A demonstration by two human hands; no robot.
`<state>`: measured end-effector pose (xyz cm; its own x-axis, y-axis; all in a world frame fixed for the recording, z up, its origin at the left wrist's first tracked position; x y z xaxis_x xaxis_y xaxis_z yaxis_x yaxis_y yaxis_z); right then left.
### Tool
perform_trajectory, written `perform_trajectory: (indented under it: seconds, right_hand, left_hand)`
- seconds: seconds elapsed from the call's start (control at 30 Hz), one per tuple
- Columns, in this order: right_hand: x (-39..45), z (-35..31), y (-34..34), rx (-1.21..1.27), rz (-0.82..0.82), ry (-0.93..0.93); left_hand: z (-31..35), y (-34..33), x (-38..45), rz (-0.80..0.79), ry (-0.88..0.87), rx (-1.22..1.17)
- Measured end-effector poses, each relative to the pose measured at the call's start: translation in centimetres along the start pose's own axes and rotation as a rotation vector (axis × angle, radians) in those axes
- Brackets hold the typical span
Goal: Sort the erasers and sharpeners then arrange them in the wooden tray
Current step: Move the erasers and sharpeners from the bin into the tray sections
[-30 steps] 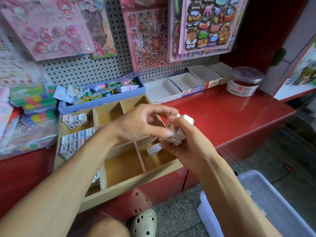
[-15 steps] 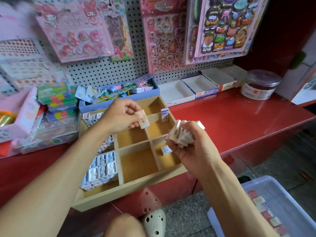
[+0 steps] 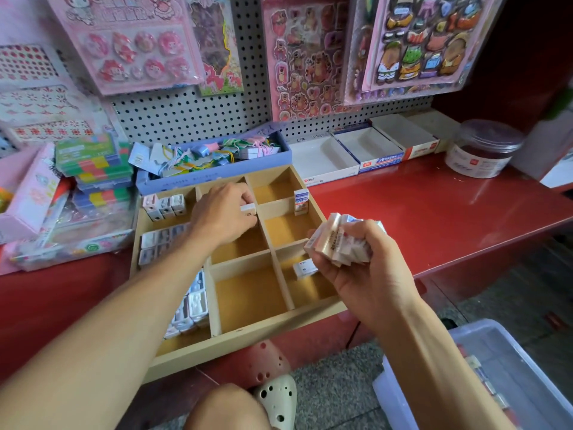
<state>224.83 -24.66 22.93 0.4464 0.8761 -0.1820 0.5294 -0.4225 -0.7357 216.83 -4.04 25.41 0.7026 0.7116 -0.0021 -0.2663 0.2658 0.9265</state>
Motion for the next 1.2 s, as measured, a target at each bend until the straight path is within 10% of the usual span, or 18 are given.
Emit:
perform_trajectory:
  seconds: [0.2,0.37,0.63,1.2]
  right_hand:
    - [-0.9,-0.4,0.3,0.056,0.016,0.023]
    - [-1.6,-0.4,-0.5,0.096,-0.012,0.026]
    - [-2.6,-0.9,-0.3,0.053,0.035,0.060]
    - [-5.5,-3.8,5.2,-0.076,0.246,0.204]
  left_hand:
    - [0.3,0.7,-3.2,0.177,0.065,-0.210]
    - [5.4,-1.2,-6.9,-0.190,-0.141,-0.747]
    - [7.7,-1.8,-8.5,-0.318,-0.183,-0.816]
    - [10.3,-3.9,-4.0,-0.102,-0.300,-0.038]
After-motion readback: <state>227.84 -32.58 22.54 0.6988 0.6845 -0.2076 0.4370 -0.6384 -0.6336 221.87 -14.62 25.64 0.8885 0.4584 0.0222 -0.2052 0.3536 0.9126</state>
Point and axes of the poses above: each hand's wrist, its own x-axis towards the middle knuckle, its own y-axis out of the back of the hand, z = x × y, the point moved 7 cm from there along x, towards the middle knuckle, and after that the axes turned 10 degrees about -z, right-handed, at the moved point
